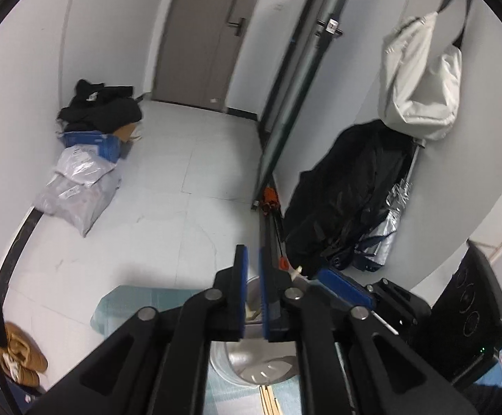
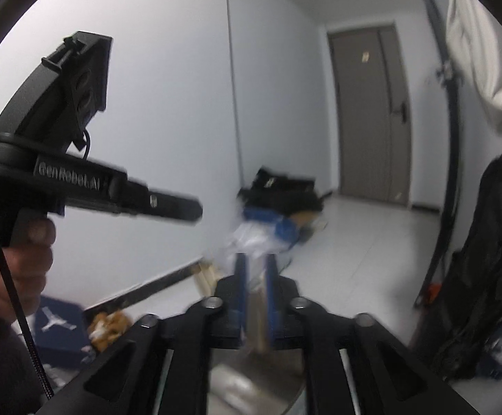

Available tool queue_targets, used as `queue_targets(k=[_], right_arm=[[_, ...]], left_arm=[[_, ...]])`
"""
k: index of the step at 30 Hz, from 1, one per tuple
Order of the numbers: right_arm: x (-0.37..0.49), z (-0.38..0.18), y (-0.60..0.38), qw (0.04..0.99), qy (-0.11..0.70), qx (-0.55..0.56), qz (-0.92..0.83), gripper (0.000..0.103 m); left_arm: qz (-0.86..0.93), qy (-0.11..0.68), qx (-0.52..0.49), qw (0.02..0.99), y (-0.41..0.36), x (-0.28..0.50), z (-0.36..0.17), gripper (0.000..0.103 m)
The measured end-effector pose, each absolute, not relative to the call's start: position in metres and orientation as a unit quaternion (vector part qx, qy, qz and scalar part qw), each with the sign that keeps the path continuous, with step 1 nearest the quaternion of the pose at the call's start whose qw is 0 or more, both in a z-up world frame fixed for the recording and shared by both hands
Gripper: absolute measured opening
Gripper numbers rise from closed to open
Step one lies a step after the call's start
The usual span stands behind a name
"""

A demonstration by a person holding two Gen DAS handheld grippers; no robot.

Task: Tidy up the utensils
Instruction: 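Lower both chopsticks into the holder and open both grippers, then move both open grippers back down to the chopstick bundle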

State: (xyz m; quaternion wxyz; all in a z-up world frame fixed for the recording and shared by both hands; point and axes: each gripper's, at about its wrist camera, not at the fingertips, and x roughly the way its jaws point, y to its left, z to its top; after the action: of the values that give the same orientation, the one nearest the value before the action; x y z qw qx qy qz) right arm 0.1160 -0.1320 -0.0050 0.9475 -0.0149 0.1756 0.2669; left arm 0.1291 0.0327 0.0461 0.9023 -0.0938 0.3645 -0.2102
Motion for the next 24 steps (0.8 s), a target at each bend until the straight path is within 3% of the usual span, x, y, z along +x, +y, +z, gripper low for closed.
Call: queue_targets(k=[1,3,5,7,12,18,24], right_arm=[[0.113,-0.005,-0.136,0.947,0.185,-0.003,0.263,0.045],[0.104,-0.003,-0.149,0.951,0.182,0.024,0.248,0.054],[0.09,-0.001,-0.162,0.953,0.188,0.056,0.232,0.057],[0.079,0.002,-0.171,0.953,0.198,0.076,0.217,0.058],[0.04,0.017,-0.184,0.961,0.186,0.083,0.189,0.07],[-0.003,0.039,-0.183,0.969,0.17,0.082,0.16,0.085],[-0.046,0.048,-0.178,0.974,0.164,0.078,0.135,0.093]], left_arm=[[-0.204,0.362,-0.097,0.904,0.035,0.126,0.049,0.017],[-0.193,0.354,-0.107,0.909,0.04,0.116,0.055,0.041],[-0.185,0.347,-0.105,0.913,0.044,0.105,0.062,0.057],[-0.17,0.334,-0.102,0.921,0.047,0.09,0.07,0.059],[-0.134,0.299,-0.114,0.938,0.052,0.055,0.084,0.085],[-0.079,0.252,-0.111,0.958,0.055,0.014,0.089,0.101],[-0.046,0.24,-0.089,0.966,0.051,-0.01,0.08,0.102]])
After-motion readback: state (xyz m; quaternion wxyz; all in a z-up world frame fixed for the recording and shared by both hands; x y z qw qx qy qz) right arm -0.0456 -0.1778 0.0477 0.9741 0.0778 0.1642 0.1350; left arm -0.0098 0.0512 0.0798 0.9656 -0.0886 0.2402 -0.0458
